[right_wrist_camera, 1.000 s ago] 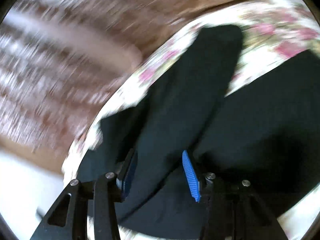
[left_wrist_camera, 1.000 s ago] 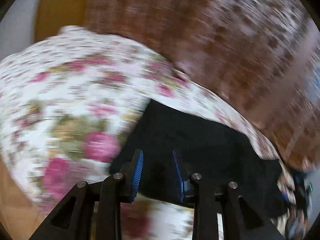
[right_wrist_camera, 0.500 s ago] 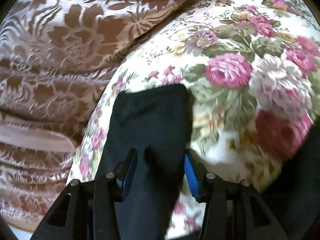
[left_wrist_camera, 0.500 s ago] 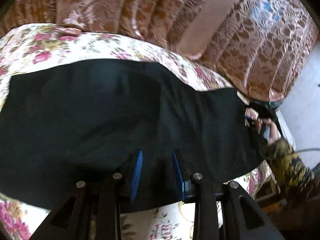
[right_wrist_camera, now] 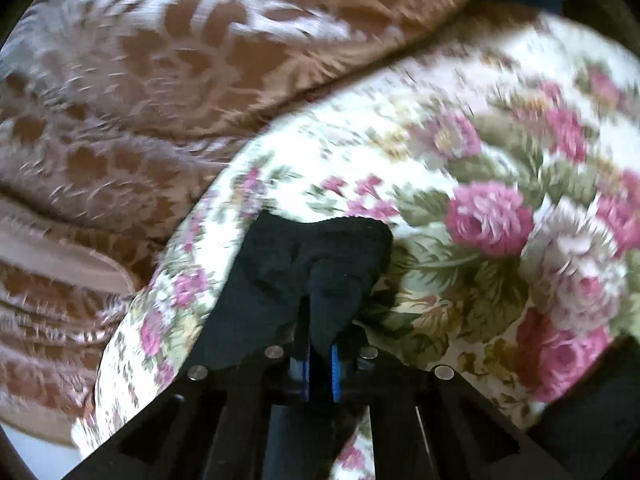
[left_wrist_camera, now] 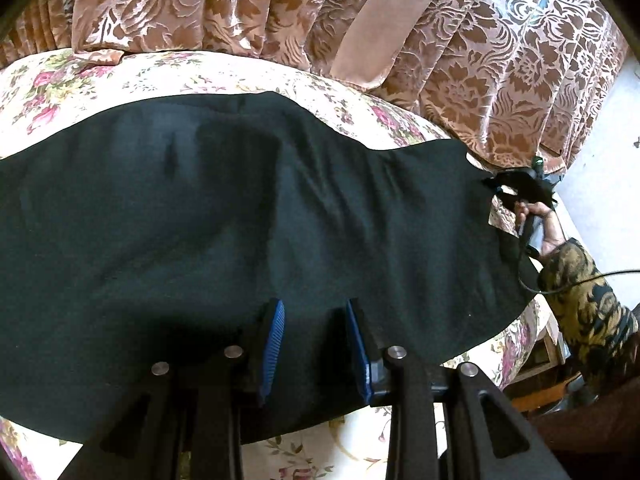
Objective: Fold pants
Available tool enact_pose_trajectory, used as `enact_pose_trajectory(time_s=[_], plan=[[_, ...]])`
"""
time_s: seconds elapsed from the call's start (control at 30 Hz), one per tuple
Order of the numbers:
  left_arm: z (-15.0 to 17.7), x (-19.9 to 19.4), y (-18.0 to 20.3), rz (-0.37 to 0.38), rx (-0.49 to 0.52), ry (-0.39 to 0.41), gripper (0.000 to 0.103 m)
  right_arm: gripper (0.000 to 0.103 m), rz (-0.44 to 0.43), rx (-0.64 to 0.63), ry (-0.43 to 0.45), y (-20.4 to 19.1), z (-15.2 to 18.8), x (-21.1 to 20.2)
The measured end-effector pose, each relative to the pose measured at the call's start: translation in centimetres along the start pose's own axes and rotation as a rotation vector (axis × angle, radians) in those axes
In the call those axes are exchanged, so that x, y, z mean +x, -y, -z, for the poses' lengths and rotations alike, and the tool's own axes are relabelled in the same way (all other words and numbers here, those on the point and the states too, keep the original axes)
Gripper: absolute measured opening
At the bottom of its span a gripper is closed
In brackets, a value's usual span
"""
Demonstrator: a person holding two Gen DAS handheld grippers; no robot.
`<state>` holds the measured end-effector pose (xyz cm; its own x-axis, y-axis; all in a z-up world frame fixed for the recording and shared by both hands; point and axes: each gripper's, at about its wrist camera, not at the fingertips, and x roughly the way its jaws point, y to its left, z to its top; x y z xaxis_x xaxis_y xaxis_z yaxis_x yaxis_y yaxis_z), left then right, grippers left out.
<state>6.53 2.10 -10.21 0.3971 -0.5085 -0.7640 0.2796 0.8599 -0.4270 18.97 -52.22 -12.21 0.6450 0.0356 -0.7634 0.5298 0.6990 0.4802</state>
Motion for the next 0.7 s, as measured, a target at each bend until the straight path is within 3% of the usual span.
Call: enact_pose_trajectory(time_s=[0.23,0.47,0.7], plan=[[0.3,0.0,0.7,0.014,0.017,-0.001,0.032,0.007,-0.059,-0.032,0.048,-0.5,0.8,-6.5],[0.8,-0.5,1.1,0.034,0.037,0.002,0.032,0.007,-0.077,0.001,0.099,2.1,2.4,-13.3],[1.2,-0.8,2.0,0.051,0.071,0.008,0.032,0.007,-0.054,0.023,0.118,4.7,3.9,-17.4]])
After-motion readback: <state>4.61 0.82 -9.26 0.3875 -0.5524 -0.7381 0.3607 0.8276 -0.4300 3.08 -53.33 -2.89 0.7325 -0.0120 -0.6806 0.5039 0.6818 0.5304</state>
